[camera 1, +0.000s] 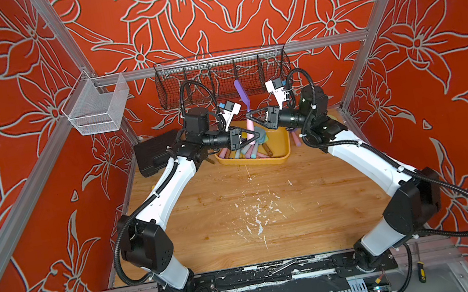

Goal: Take the shovel out of the storage box
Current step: Place the shovel at the center of the board.

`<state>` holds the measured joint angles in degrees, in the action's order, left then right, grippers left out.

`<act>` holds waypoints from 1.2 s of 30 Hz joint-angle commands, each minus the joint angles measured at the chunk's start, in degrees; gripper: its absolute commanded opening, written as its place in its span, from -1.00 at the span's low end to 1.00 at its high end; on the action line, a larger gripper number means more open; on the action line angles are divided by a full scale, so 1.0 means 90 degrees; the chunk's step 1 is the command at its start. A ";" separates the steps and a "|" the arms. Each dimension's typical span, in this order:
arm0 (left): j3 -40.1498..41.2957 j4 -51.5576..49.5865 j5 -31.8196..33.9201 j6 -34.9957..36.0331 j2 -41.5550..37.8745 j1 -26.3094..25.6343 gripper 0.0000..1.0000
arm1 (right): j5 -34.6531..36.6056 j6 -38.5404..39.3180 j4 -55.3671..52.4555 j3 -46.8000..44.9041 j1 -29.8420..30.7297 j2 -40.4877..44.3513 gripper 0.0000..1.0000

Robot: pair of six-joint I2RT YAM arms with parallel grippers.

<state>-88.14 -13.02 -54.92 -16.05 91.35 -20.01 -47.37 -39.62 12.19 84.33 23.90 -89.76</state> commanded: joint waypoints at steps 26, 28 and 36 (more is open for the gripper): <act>0.3756 -0.3494 0.7138 0.2804 -0.1363 0.2868 -1.00 | 0.2772 0.1861 -0.2477 -0.0838 -0.0184 0.1770 0.75; 0.3769 -0.3339 0.7221 0.2831 -0.1103 0.2915 -1.00 | 0.2720 0.1933 -0.2504 -0.0826 -0.0204 0.1767 0.75; 0.3511 -0.3213 0.7396 0.2879 0.0070 0.3192 -1.00 | 0.2562 0.2004 -0.2535 -0.0908 -0.0272 0.1740 0.75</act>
<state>-55.16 -43.05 10.50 8.62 89.62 7.68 -23.24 -22.85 -10.92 76.75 21.98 -75.37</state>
